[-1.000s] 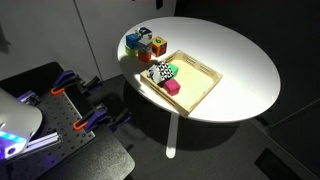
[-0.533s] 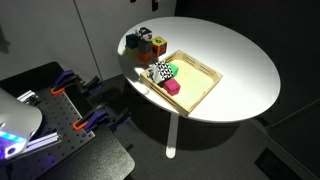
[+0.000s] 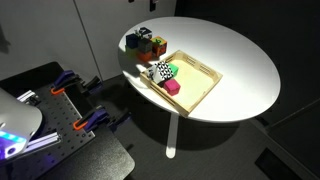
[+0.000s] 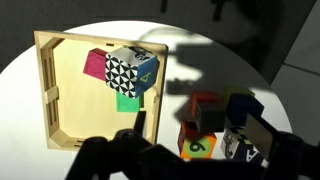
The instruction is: Put the grey block in the crate
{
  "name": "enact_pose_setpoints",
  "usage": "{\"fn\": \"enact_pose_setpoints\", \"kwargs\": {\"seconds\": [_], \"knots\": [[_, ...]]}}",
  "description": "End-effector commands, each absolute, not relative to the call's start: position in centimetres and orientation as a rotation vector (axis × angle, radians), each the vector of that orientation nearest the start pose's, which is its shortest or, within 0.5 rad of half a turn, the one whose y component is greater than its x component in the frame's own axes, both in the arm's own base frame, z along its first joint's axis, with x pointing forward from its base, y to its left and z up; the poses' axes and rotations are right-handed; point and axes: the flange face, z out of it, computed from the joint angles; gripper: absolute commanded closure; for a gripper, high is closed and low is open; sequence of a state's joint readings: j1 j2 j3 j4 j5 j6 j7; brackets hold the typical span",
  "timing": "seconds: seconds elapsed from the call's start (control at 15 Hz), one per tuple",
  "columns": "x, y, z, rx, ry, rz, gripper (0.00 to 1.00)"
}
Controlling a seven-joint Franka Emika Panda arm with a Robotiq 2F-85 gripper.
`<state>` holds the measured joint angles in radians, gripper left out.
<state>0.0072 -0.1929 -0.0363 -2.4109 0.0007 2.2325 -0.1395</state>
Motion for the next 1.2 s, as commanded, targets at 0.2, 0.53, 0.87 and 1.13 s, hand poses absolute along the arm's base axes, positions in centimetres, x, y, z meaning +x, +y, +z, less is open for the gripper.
{"fn": "enact_pose_setpoints", "kwargs": {"seconds": [0.2, 0.53, 0.87, 1.13], "knots": [[46.6, -1.3, 38.8, -3.13, -0.173, -0.022, 0.0], [48.2, 0.6, 37.7, -3.124, -0.23, -0.073, 0.0], [49.6, 2.7, 34.9, -3.123, -0.267, -0.075, 0.0], [50.8, 3.8, 32.0, -3.086, -0.262, -0.013, 0.0]]}}
